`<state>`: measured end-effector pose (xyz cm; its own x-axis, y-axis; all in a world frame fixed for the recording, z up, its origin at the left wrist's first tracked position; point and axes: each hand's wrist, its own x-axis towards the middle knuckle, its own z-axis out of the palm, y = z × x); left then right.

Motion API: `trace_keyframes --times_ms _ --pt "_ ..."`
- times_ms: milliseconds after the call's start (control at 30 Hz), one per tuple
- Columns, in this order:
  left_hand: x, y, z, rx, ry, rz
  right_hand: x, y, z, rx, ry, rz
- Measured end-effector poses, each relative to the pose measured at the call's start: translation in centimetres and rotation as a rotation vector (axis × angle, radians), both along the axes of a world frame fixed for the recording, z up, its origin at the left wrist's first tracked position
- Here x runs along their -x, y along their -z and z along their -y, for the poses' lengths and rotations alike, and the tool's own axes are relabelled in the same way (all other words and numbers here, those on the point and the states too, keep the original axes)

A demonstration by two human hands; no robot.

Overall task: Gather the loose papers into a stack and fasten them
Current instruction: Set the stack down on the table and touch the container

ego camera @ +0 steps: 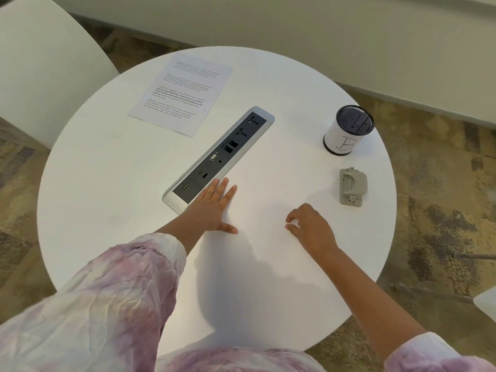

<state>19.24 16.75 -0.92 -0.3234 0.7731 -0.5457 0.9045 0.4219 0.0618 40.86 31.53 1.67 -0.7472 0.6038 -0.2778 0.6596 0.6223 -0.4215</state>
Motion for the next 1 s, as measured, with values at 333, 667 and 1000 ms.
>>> trace_keyframes --times_ms 333,667,1000 --pt "0.0 0.2 0.2 -0.032 0.000 -0.006 0.8 0.0 0.4 -0.041 -0.001 0.029" --pt "0.1 0.4 0.1 -0.020 -0.009 0.022 0.8 0.3 -1.1 0.143 0.191 -0.034" --pt "0.0 -0.1 0.1 -0.010 -0.013 0.039 0.5 0.9 -0.2 0.106 0.179 -0.010"
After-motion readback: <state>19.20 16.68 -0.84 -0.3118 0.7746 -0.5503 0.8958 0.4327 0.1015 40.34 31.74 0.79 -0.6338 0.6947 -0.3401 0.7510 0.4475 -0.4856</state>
